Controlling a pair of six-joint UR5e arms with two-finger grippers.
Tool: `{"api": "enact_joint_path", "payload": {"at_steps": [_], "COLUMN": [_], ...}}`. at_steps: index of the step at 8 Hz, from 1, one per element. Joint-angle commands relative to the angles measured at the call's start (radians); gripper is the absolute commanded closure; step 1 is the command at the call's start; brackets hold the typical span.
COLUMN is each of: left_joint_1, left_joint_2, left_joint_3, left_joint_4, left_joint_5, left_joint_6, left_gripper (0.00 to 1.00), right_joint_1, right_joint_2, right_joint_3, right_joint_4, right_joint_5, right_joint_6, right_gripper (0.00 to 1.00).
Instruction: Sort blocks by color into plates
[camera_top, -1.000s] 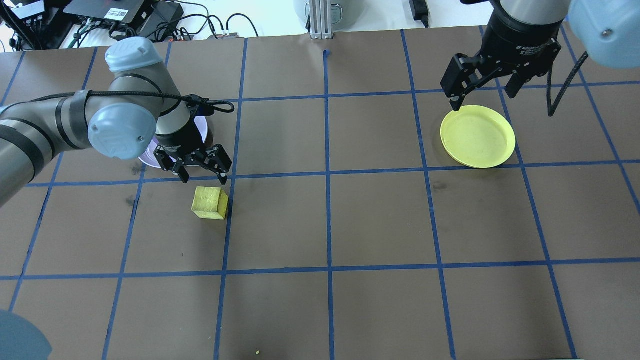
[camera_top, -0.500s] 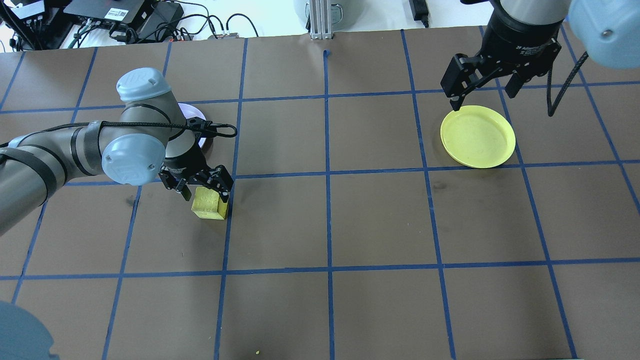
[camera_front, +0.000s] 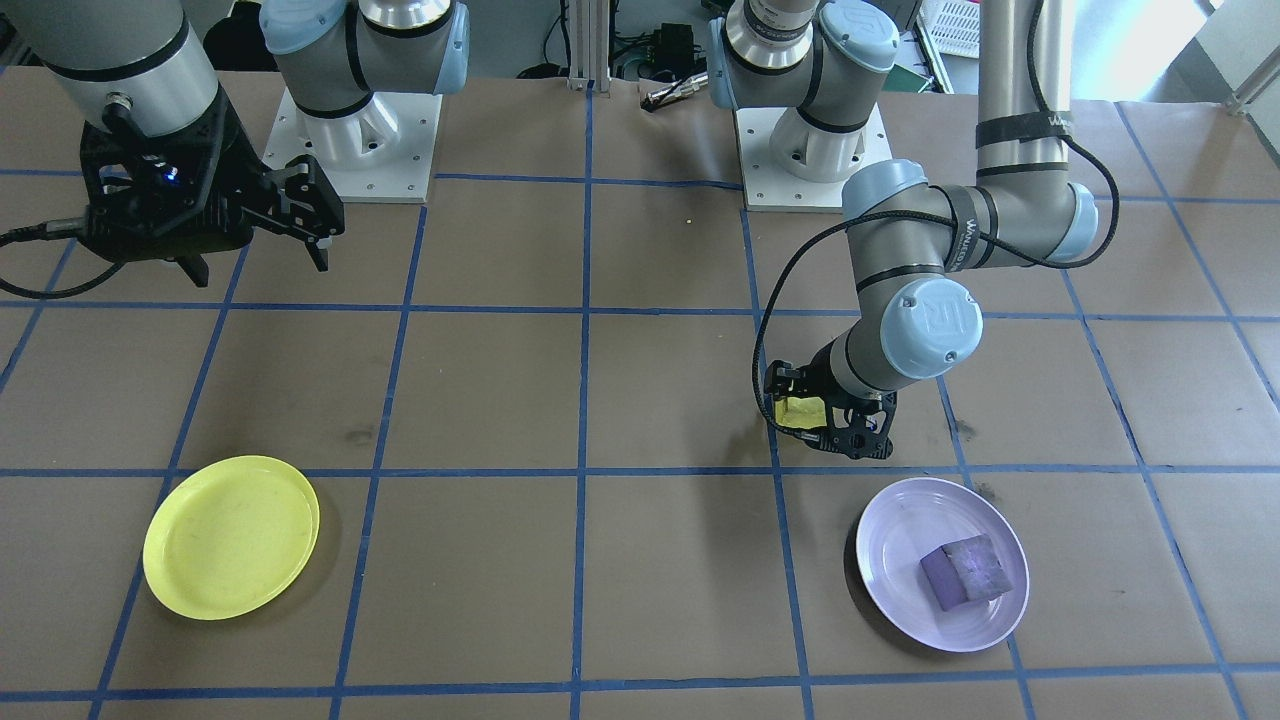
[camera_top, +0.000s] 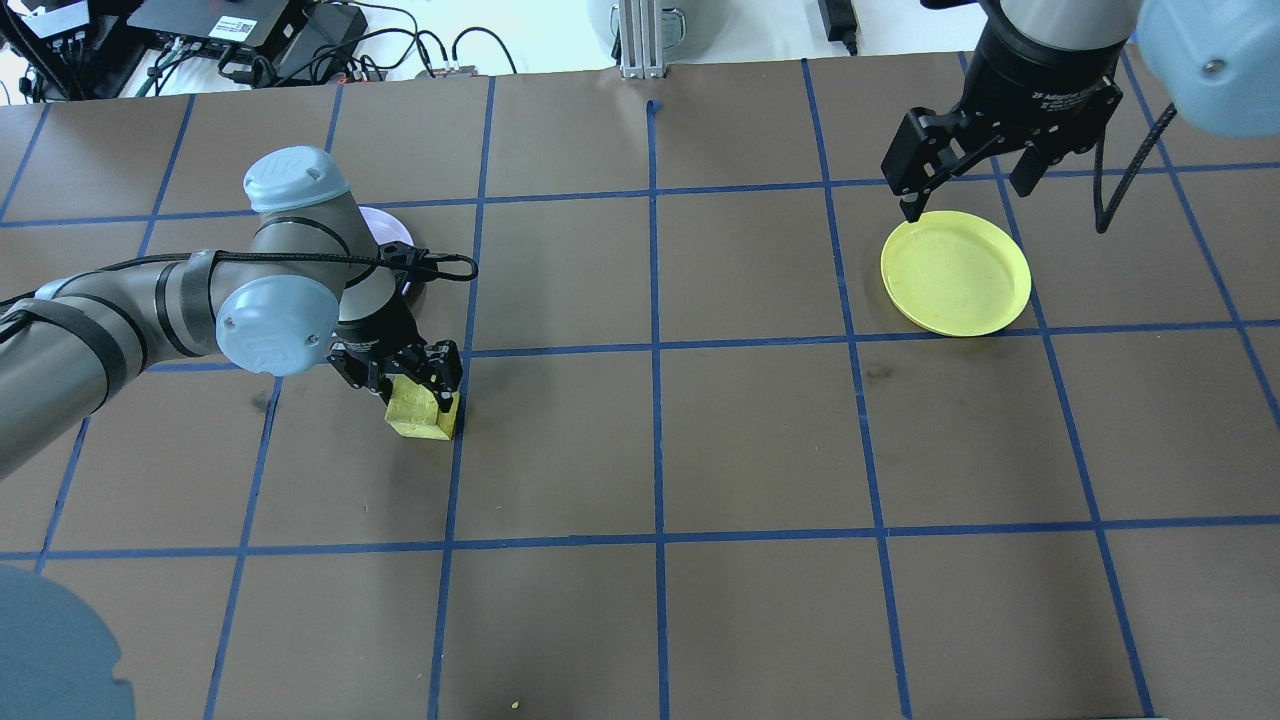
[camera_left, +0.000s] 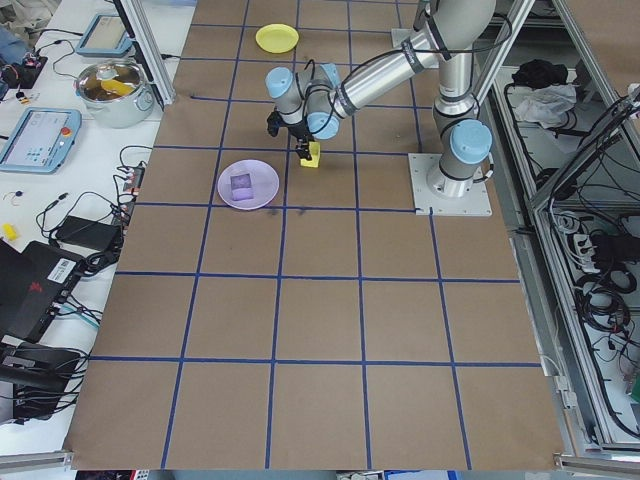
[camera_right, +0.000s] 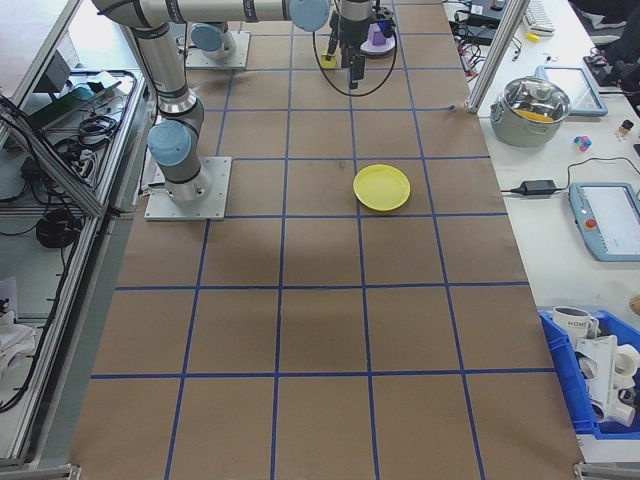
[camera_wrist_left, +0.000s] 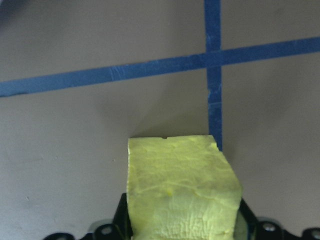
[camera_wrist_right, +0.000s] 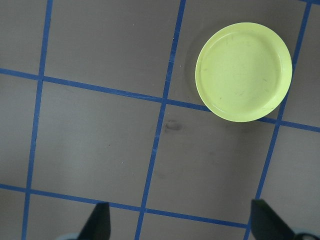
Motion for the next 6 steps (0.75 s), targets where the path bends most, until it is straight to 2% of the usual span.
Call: {"api": "enact_joint_path", "payload": {"at_steps": [1, 2, 3, 4, 5, 6], "left_joint_1": [0.000, -0.003, -0.026, -0.073, -0.154, -0.255], "left_joint_2": [0.016, 0.042, 0.079, 0.108, 0.116, 0.101], "left_joint_3": [0.002, 0.009, 0.022, 0.068, 0.109, 0.154], "left_joint_4": [-0.009, -0.044, -0.175, -0.228, -0.267, -0.255], "left_joint_5": [0.001, 0.002, -0.024, -0.124, -0.146, -0.156], "left_joint_6": [-0.007, -0.089, -0.232, -0.271, -0.321, -0.463], "left_gripper": [0.87, 0.88, 0.91, 0.92, 0.95, 0.97], "right_joint_1": [0.000, 0.000, 0.000, 0.000, 0.000, 0.000], "right_joint_2": [0.000, 0.000, 0.000, 0.000, 0.000, 0.000], "right_joint_3": [0.000, 0.000, 0.000, 0.000, 0.000, 0.000], "right_joint_4": [0.000, 0.000, 0.000, 0.000, 0.000, 0.000], "right_joint_5": [0.000, 0.000, 0.000, 0.000, 0.000, 0.000], "right_joint_6": [0.000, 0.000, 0.000, 0.000, 0.000, 0.000], "right_gripper": [0.00, 0.00, 0.00, 0.00, 0.00, 0.00]}}
